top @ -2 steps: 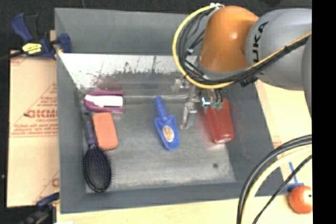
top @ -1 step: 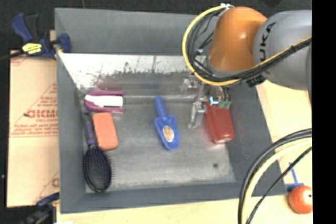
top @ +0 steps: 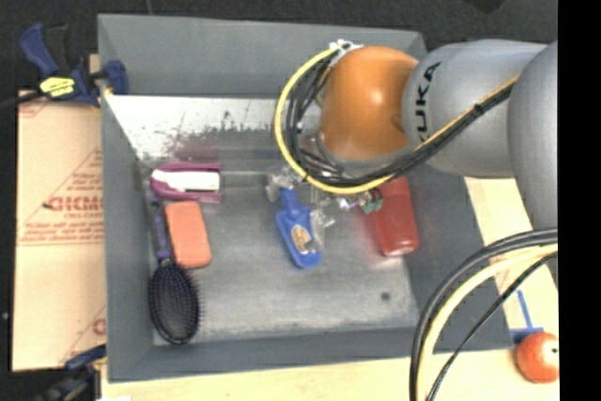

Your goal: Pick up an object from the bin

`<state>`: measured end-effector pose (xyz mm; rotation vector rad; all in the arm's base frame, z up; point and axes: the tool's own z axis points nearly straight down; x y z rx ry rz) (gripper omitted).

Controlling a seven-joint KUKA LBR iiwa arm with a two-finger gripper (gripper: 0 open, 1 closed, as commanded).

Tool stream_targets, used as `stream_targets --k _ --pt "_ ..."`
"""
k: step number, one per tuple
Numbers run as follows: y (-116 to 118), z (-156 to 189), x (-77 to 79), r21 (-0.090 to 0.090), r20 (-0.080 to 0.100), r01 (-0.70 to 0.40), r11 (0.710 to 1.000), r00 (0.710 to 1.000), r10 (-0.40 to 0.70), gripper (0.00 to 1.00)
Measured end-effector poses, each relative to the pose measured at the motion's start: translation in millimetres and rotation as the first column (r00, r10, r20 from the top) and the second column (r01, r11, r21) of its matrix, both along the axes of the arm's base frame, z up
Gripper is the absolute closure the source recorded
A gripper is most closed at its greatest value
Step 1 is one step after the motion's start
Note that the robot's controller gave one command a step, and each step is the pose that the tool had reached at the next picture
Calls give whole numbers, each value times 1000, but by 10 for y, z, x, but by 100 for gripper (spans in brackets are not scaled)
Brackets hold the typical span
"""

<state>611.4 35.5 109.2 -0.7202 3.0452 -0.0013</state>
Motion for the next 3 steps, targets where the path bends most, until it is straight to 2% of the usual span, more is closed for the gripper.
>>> stream_targets --k 1,2,3 --pt "-48 -274 131 4 5 410 912 912 -410 0" --pt "-102 361 97 3 6 131 991 991 -131 0" --pt "-693 -160 -135 2 1 410 912 912 -410 0"
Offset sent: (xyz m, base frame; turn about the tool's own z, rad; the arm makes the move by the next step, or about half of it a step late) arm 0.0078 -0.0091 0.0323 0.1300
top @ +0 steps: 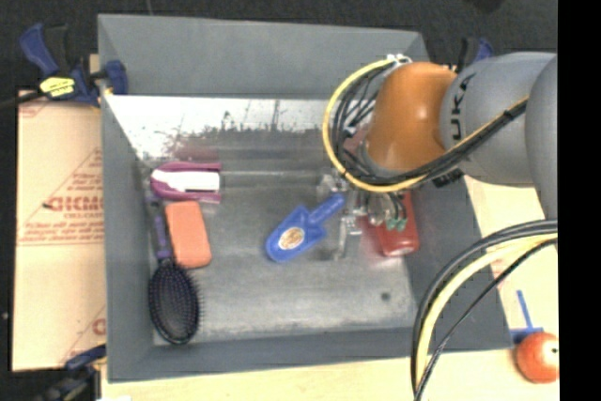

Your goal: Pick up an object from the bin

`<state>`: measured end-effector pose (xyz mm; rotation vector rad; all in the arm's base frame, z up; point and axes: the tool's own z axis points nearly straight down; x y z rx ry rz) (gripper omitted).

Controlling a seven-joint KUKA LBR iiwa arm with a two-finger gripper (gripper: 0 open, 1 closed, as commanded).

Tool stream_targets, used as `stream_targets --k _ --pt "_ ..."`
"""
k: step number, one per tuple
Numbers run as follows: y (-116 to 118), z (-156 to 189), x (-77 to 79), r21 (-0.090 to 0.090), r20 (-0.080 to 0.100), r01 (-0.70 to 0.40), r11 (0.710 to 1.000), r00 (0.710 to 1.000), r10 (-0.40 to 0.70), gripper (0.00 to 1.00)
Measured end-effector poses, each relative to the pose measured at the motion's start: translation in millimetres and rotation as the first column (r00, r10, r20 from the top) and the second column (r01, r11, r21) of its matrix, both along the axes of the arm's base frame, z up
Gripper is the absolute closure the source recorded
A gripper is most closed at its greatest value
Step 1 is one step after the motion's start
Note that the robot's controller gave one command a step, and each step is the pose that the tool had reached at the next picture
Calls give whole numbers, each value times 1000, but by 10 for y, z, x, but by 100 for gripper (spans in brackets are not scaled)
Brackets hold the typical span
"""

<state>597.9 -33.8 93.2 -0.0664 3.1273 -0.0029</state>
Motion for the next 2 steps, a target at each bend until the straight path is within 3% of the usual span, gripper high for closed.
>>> stream_targets --k 1,2 --pt "81 380 28 -3 18 -258 966 966 258 0" --pt "7 -23 -40 -1 -1 -26 1000 1000 26 0"
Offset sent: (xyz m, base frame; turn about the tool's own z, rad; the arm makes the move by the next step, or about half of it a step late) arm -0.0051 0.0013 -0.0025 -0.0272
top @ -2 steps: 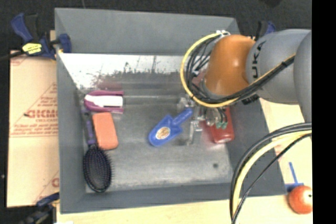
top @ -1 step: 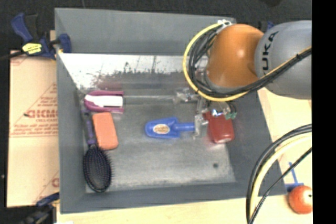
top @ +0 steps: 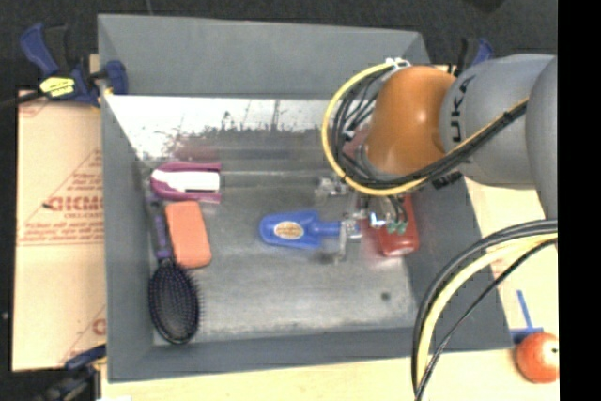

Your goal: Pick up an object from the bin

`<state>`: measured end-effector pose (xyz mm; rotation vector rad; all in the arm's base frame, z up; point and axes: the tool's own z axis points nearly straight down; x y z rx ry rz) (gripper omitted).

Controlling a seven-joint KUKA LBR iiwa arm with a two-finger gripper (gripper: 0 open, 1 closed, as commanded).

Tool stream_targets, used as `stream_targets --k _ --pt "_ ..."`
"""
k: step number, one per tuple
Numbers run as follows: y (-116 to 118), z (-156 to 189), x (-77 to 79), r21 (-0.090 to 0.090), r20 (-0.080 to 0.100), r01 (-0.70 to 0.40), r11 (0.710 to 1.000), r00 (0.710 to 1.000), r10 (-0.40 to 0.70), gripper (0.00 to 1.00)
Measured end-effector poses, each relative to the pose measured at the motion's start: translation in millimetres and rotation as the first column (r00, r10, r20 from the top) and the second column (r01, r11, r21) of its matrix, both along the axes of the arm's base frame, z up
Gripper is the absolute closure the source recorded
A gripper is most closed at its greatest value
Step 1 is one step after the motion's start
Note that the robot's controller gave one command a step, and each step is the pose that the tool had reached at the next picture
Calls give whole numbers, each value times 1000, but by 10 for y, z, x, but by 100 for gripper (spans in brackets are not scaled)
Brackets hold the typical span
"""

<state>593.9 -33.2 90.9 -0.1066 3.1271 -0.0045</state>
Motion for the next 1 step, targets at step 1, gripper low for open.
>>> stream_targets --k 1 --pt "567 -207 -133 1 24 -208 978 978 208 0"
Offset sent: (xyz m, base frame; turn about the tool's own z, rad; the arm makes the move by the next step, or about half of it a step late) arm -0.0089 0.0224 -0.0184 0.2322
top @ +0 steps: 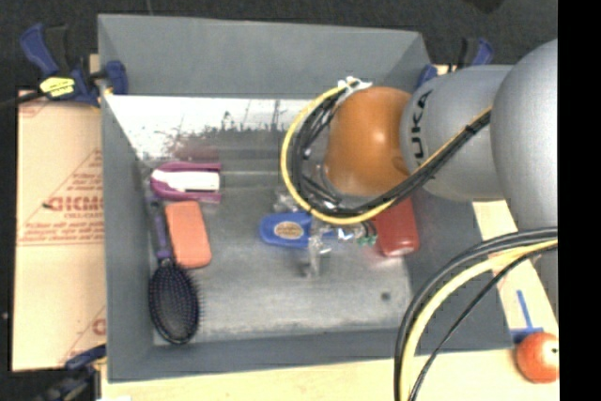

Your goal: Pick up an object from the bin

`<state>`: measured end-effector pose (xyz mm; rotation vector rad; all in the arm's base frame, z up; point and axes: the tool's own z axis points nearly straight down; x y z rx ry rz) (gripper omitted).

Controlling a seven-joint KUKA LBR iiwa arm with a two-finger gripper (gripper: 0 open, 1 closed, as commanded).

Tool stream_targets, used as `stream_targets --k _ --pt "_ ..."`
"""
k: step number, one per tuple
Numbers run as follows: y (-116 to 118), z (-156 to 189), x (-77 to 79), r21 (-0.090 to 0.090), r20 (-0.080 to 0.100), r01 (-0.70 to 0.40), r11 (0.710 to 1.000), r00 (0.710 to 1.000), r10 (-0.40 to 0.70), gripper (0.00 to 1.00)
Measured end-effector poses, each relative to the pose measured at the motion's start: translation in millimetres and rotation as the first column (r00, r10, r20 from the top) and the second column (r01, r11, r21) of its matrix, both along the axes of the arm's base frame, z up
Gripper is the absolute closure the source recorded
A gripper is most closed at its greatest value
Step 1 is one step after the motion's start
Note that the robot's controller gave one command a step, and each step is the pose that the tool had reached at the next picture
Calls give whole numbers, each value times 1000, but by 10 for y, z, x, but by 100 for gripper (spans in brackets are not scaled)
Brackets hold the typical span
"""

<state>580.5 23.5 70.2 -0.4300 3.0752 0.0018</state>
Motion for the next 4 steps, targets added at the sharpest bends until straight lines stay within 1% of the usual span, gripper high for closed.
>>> stream_targets --k 1,2,3,4 --pt "-355 31 57 -2 -14 424 905 905 -424 100" --pt "-355 31 57 -2 -14 423 906 906 -423 100" --pt "-332 170 26 -6 -24 424 906 905 -424 100" --pt "-767 625 -322 -7 -16 426 904 904 -426 100"
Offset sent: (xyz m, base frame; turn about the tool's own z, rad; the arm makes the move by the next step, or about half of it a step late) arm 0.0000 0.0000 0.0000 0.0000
